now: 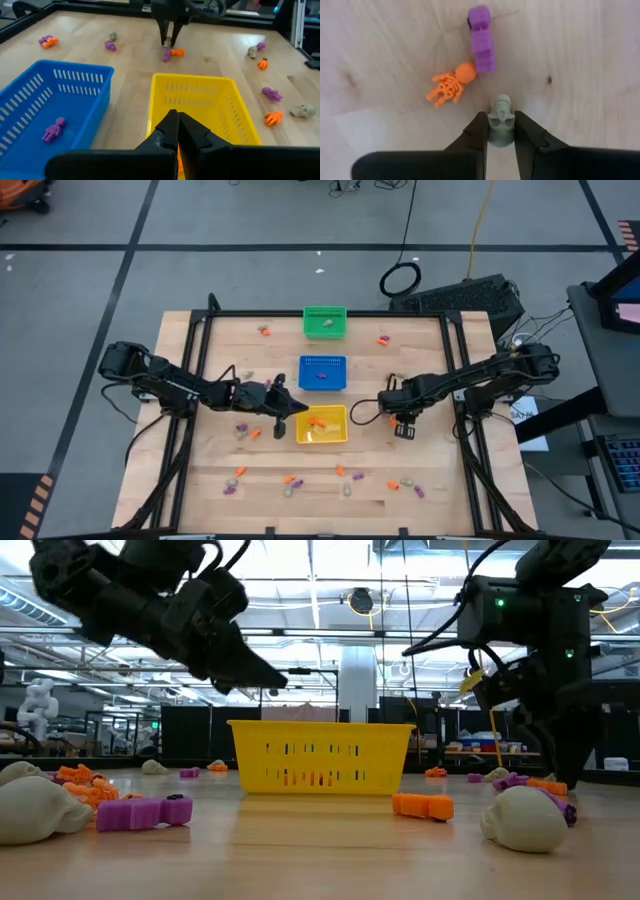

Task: Sort Halloween decoration
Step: Put the white skull toy into the green bin

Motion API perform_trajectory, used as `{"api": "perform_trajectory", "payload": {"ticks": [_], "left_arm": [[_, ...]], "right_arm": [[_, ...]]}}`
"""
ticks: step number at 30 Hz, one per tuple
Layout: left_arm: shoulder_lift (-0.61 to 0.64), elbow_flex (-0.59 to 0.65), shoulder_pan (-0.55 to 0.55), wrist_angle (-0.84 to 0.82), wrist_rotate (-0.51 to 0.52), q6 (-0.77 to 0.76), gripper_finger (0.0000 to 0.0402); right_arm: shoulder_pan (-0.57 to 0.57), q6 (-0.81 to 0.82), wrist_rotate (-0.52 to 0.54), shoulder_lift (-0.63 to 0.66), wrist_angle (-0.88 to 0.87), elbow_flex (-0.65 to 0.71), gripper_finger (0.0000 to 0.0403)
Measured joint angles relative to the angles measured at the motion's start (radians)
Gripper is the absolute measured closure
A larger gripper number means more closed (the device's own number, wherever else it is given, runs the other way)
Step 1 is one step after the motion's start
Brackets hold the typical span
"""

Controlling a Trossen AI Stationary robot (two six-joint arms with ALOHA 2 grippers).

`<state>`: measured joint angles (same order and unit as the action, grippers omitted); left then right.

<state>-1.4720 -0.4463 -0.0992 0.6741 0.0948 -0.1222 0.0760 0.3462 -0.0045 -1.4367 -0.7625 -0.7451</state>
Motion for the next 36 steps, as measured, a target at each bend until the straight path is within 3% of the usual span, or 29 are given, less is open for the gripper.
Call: {"api": "perform_trajectory", "payload": {"ticks": [8, 16, 23, 33, 36], "left_arm": [[0.035, 0.134, 0.064, 0.134, -0.008, -0.018, 0.0394], [0.049, 0.194, 0.092, 0.229, -0.035, -0.021, 0.0394], [0.049, 0.194, 0.092, 0.231, -0.038, -0.003, 0.0394], [0.049, 0.194, 0.093, 0.231, -0.039, -0.002, 0.0394], [0.049, 0.194, 0.093, 0.23, -0.039, -0.002, 0.0394]], "right_arm": [[-0.003, 0.012, 0.008, 0.055, 0.014, -0.15, 0.0361], [-0.116, -0.027, 0.061, -0.025, 0.156, -0.366, 0.0362], [-0.306, -0.189, 0.085, -0.202, 0.14, -0.626, 0.0361], [-0.58, -0.468, 0.077, -0.557, 0.004, -1.021, 0.036], [-0.648, -0.531, 0.004, -0.657, -0.015, -1.12, 0.036]]}}
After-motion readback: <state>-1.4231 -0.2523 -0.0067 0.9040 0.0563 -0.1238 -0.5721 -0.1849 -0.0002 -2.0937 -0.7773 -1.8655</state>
